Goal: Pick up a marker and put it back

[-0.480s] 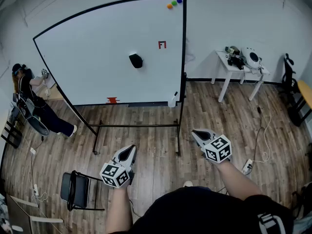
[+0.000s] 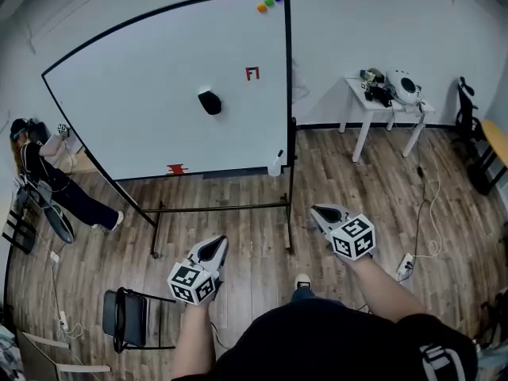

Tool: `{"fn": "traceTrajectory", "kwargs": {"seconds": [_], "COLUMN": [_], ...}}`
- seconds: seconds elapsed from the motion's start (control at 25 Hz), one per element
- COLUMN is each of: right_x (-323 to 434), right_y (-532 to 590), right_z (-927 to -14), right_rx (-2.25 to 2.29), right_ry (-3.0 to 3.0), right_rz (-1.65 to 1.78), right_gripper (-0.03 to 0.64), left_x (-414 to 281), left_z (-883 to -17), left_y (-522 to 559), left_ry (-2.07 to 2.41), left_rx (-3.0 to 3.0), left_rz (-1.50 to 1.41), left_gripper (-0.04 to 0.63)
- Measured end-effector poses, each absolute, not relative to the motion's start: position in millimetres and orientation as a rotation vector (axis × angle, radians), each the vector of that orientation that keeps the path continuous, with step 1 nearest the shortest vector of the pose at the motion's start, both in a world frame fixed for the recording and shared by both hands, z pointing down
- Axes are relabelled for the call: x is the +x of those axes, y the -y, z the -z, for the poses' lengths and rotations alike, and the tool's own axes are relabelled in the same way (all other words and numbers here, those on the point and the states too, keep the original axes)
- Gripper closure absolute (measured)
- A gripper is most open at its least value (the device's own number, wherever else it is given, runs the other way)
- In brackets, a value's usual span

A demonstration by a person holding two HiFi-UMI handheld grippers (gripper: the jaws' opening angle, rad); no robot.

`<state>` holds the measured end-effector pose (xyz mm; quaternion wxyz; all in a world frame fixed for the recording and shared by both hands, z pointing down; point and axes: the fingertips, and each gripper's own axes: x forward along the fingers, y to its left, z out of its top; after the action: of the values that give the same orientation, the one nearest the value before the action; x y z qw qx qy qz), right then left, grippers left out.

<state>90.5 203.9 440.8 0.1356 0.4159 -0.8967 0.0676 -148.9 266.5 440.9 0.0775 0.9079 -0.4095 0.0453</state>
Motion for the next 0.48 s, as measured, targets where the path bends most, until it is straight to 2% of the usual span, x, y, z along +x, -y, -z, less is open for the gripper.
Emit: {"fn": "traceTrajectory", "kwargs": {"seconds": [0.48], "right_x": [116.5], "right_y": [-122.3], "right_z": [-458.6], "right_rx": [1.231], "right_ry": [2.583], "right_rz": [-0.262], "right_gripper": [0.62], "left_x": [-122.9], "left_z": [-448.3], "left_y": [-197.1], "left_ry": [1.21], "left_rx": [2.708], "left_rz": [-0.16], "left_gripper": [0.578]}}
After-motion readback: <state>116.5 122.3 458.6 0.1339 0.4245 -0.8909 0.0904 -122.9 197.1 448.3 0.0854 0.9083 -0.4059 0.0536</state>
